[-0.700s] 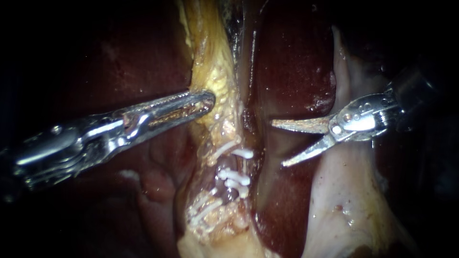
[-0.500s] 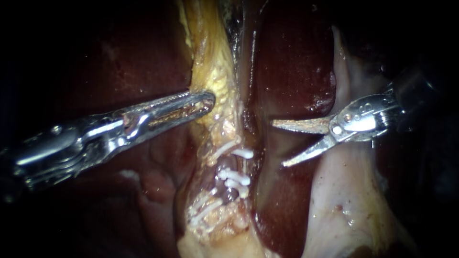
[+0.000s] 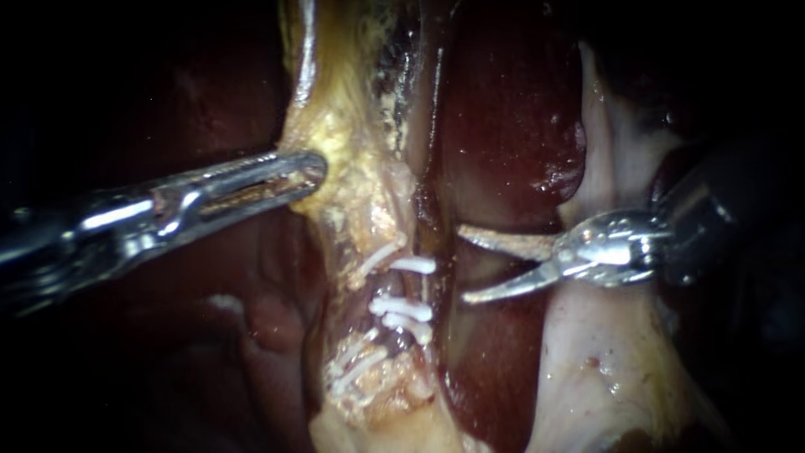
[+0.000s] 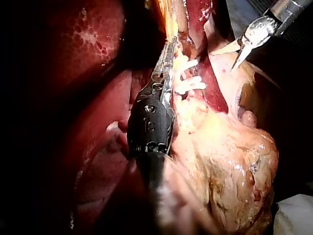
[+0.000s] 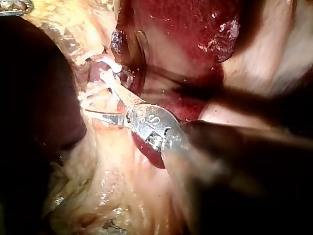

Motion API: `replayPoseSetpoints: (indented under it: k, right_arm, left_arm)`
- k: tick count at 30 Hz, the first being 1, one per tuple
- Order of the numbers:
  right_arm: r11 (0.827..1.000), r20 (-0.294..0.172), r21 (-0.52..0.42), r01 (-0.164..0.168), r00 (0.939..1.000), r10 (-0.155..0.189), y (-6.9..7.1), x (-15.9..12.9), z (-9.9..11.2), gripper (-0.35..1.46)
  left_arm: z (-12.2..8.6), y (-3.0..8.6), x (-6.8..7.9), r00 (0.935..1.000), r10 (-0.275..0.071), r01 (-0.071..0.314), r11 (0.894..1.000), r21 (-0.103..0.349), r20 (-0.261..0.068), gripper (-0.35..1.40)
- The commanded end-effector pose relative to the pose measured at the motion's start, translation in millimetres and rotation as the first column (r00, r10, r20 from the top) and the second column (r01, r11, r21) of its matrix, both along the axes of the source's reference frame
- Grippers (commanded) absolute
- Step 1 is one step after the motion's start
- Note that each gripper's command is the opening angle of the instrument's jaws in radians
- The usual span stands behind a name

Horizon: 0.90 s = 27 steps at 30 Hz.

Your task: Go to the cutting position right tube

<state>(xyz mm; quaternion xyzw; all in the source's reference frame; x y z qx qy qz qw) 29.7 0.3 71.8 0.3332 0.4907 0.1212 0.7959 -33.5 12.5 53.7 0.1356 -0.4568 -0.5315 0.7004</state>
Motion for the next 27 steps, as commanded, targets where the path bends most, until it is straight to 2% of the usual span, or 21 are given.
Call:
replayPoseSetpoints:
  k: [1,4,8,17,27]
  right_arm:
    - [1.0,0.015,0.016,0.012,0.9998,-0.012,-0.5,0.3,0.8,1.42]
    - [0.998,0.047,0.057,0.023,0.9986,-0.026,-1.3,0.8,2.5,1.41]
    - [0.996,0.066,0.093,0.007,0.9977,-0.014,-1.1,1.0,3.9,1.41]
    - [0.992,0.104,0.129,-0.009,0.9946,-0.005,-0.4,2.2,4.9,1.35]
    - [0.989,0.106,0.147,-0.001,0.9942,-0.015,-0.3,5.4,6.4,1.35]
  left_arm:
    - [-0.5,0.2,0.5,1.0,-0.007,0.007,1.0,-0.002,0.005,-0.35]
    - [-2.0,0.6,1.8,0.9998,-0.019,0.019,1.0,-0.015,0.005,-0.35]
    - [-3.9,0.7,2.7,0.9995,-0.029,0.03,0.999,-0.022,0.013,-0.35]
    - [-5.0,0.2,2.6,0.9993,-0.035,0.035,0.999,-0.029,0.011,-0.35]
    - [-5.0,0.1,2.5,0.9993,-0.036,0.036,0.999,-0.029,0.01,-0.35]
